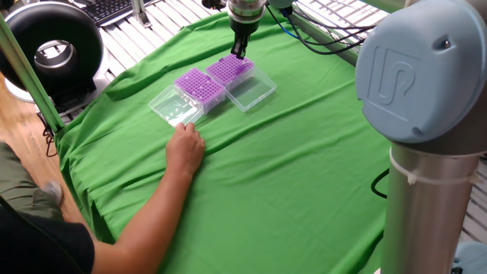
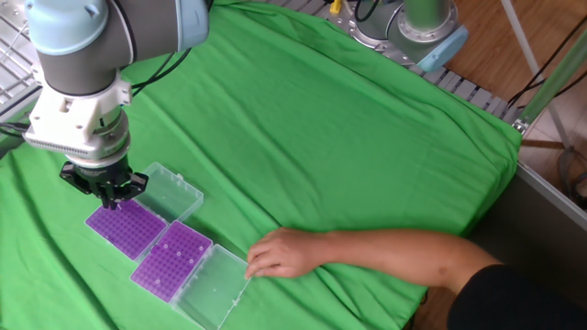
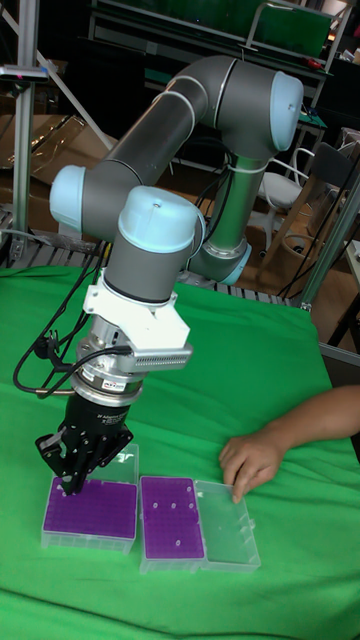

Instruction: Insert a small pipette tip into the holder for small pipette tips

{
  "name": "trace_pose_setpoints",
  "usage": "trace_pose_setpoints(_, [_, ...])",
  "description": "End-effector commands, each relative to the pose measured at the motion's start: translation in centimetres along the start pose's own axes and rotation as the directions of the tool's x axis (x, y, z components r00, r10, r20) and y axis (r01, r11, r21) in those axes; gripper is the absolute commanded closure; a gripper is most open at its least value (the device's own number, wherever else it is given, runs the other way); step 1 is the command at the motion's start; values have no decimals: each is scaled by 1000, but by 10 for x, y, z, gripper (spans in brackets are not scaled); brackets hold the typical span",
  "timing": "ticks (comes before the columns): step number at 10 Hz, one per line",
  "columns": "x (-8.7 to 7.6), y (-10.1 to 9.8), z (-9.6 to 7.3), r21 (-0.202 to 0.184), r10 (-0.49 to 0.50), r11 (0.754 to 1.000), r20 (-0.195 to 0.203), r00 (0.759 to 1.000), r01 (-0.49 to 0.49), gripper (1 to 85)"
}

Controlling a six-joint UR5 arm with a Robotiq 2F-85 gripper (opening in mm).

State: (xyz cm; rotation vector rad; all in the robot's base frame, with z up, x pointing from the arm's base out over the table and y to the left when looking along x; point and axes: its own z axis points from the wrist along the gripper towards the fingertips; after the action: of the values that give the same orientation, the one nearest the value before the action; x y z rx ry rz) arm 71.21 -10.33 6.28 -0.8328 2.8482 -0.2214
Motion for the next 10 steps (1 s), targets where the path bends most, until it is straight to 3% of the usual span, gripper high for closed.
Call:
trace_pose_setpoints(1, [13,3,0,-24,-10,1000,-12,1000,9,683])
trace_pose_setpoints(5, [21,17,5,-81,-67,995,-8,998,67,630])
trace_pose_setpoints(8, [35,6,5,-48,-124,991,-53,991,121,617])
trace_pose_setpoints(10, [35,5,5,-46,-145,989,-53,988,143,617])
